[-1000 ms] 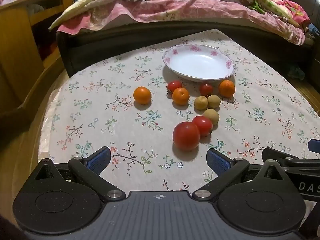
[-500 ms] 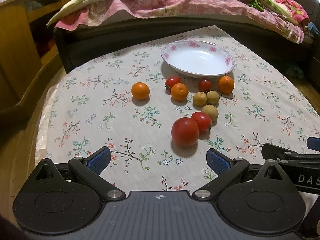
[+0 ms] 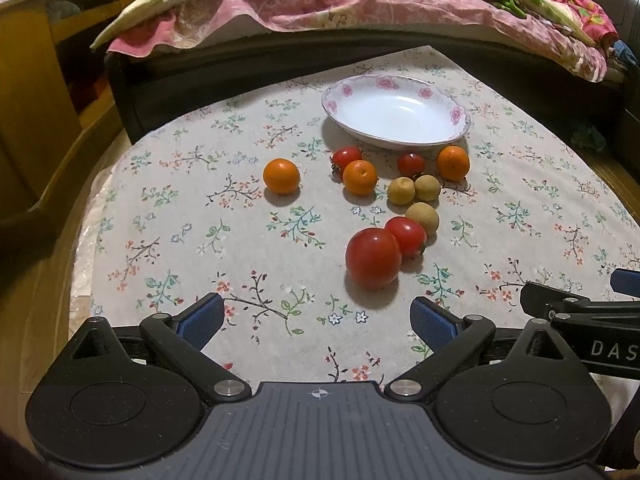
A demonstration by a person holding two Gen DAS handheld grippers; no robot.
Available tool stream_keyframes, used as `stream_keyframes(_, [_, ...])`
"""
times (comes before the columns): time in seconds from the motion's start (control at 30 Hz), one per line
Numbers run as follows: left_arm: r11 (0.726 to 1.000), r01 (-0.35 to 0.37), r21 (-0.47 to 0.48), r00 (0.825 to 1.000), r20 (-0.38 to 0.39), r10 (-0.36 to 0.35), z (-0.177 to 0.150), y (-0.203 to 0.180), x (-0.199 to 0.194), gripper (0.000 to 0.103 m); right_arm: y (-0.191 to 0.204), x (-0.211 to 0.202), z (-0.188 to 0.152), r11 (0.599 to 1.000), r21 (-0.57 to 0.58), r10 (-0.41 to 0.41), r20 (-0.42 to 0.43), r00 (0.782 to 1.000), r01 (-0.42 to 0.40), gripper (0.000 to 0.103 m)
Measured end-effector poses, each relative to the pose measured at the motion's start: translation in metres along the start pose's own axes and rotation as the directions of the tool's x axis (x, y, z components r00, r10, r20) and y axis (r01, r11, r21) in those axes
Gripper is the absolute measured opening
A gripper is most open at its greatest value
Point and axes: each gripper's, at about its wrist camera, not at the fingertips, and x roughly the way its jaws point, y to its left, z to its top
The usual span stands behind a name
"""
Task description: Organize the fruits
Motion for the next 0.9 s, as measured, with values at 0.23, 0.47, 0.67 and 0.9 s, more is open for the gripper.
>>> stream_keyframes(0.23, [1.0, 0.001, -0.002, 1.0, -0.001, -0.001, 0.0003, 0.0011, 0.0013, 0.1, 0.0011, 0.0028, 0.0015, 1.0, -0.001, 0.006, -0.007, 1.0, -0.006, 0.103])
stream_keyframes(0.47, [1.0, 0.001, 0.004, 1.0, -0.008, -0.001, 0.0004, -0.0001, 0.0026, 0.098, 0.0014, 0.0053, 0.0007, 1.0, -0.002, 0.004, -0.015, 1.0, -0.004, 0.103])
stream_keyframes(0.67, [1.0, 0.002, 0.003, 1.0, -0.01, -0.002, 0.0009, -0.0006, 0.0031, 0.097, 0.0013, 0.0062, 0.0012, 1.0, 0.0, 0.006, -0.018, 1.0, -0.006, 0.103])
stream_keyframes(0.9, [1.0, 0.001, 0.007, 1.0, -0.013, -0.001, 0.0011, -0.002, 0.0046, 0.095, 0.0018, 0.0088, 0.0019, 1.0, 0.002, 0.009, -0.027, 1.0, -0.009, 0.103])
